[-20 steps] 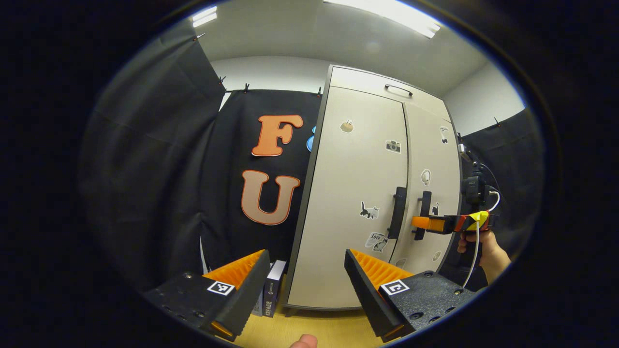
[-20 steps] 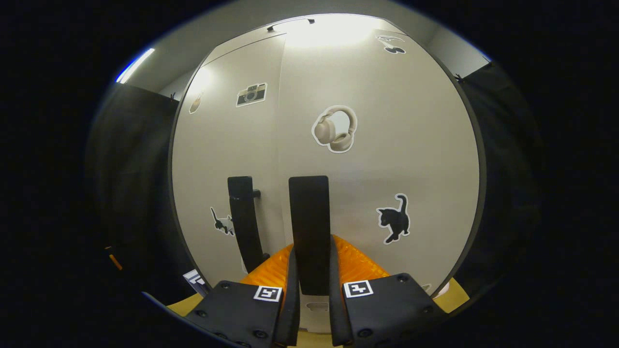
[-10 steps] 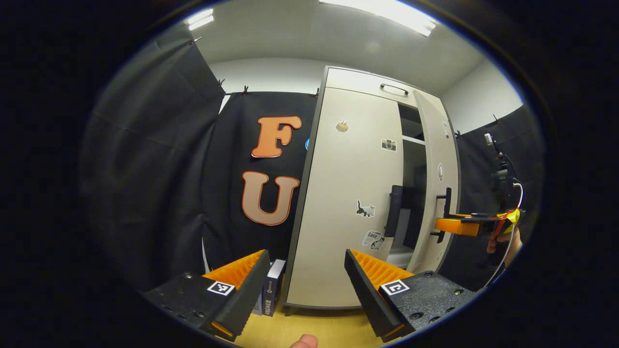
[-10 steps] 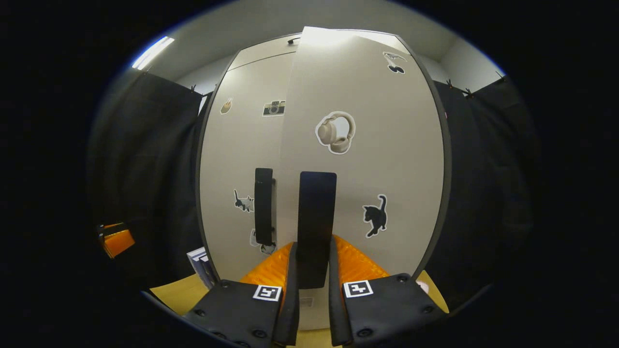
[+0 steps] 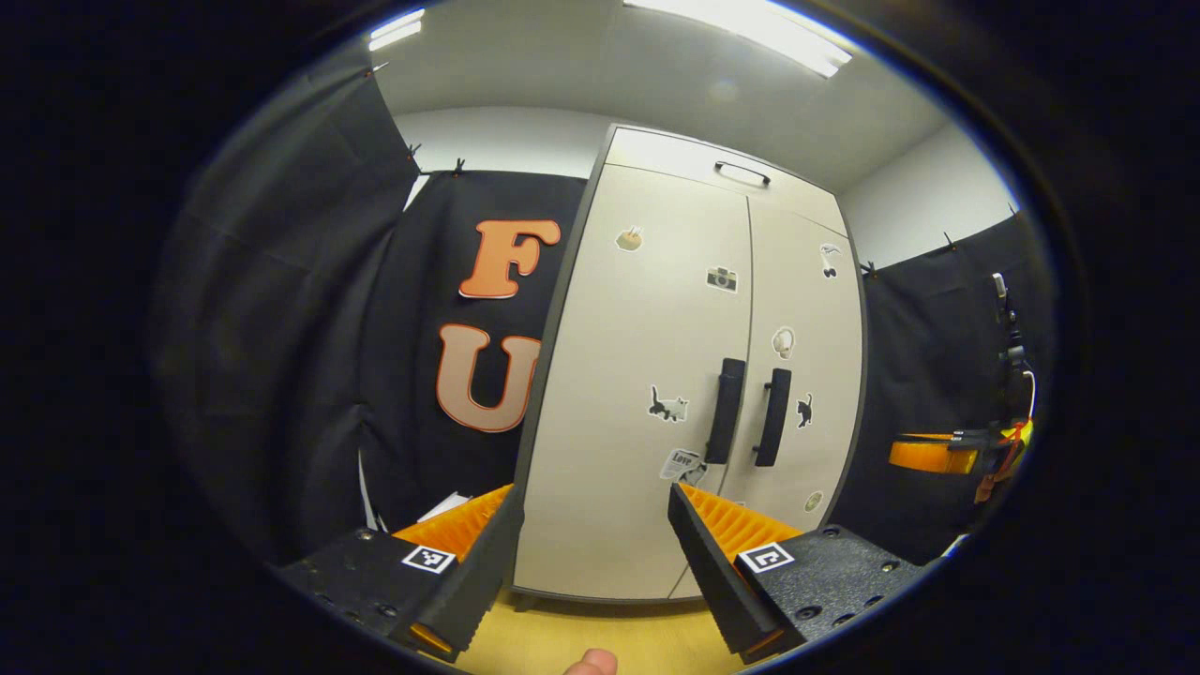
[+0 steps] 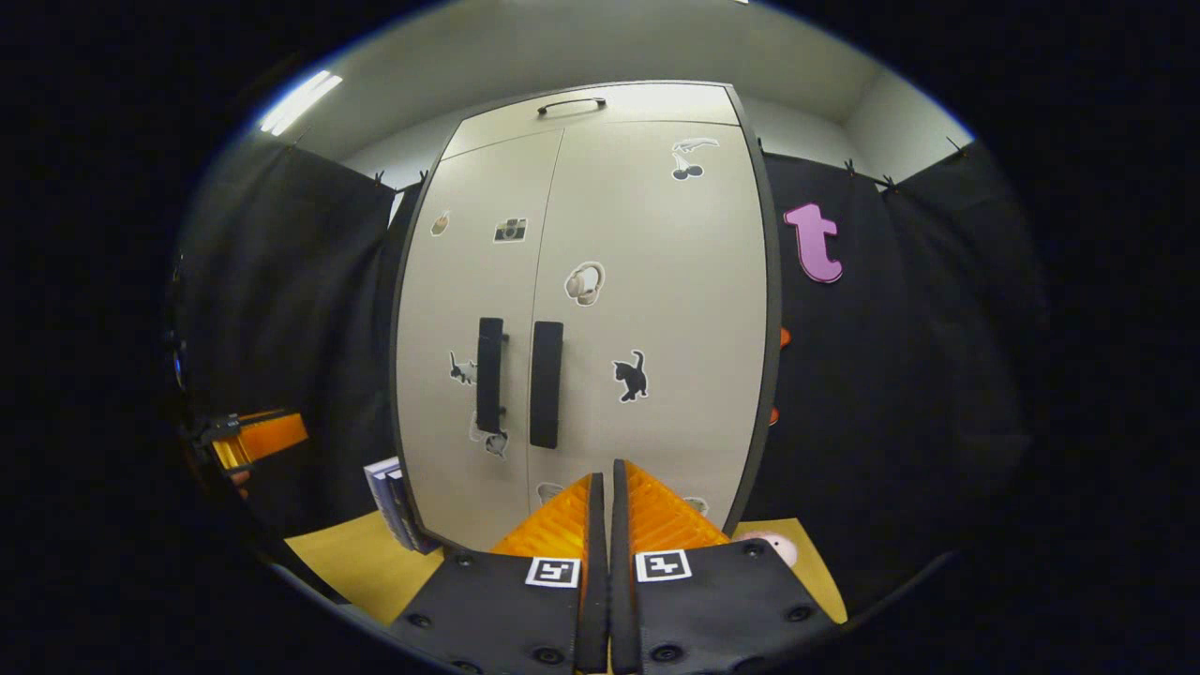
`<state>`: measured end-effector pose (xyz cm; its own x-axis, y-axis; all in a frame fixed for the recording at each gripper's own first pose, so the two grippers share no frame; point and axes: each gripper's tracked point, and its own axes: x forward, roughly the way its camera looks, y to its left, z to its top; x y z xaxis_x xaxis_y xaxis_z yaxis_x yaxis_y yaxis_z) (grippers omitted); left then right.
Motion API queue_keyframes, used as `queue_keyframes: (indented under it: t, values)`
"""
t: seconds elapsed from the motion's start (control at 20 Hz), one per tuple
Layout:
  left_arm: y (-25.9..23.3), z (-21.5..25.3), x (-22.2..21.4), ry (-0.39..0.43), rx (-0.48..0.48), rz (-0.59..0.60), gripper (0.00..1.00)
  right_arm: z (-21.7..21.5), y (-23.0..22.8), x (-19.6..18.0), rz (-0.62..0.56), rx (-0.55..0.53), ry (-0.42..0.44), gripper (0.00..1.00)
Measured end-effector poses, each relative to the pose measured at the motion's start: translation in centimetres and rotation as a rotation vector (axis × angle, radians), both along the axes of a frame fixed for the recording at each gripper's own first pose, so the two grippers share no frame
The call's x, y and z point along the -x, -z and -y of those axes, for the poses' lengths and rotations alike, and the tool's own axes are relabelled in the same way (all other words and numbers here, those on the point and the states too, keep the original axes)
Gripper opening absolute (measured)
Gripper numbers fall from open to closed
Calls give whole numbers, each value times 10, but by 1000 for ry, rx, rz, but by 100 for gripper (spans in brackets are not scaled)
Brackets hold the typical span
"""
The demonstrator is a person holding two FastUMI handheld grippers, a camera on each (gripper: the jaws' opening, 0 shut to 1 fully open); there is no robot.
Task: Open the right door of the double-door shoe cabinet with the right hand, and open the left door with the left hand.
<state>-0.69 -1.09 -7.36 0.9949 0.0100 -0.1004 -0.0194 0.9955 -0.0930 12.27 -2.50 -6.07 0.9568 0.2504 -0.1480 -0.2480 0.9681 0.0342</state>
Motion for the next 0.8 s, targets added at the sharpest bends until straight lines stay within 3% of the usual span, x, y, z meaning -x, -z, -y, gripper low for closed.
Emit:
queue_keyframes:
  t: [0.15,0.35,0.45,0.5,0.6,0.65,0.75,0.8]
  values:
    - [1,10,1,11,52,10,95,-3,-16,-17,45,-16,24,8]
    - [0,-1,15,-20,25,6,94,-40,-17,-54,14,-71,15,9]
    - [0,-13,18,-41,18,1,94,-62,-16,-77,-8,-140,8,46]
    - [0,-16,21,-50,13,-3,94,-65,-14,-90,-17,-167,14,58]
    - [-1,-28,25,-66,1,-11,94,-74,-10,-109,-24,-185,35,57]
    - [-3,-34,26,-75,-5,-10,94,-77,-5,-121,-29,-177,48,65]
    - [-3,-43,27,-91,-18,-12,94,-81,9,-141,-58,-161,63,69]
    - [-2,-47,29,-97,-23,-14,94,-85,15,-146,-74,-162,66,58]
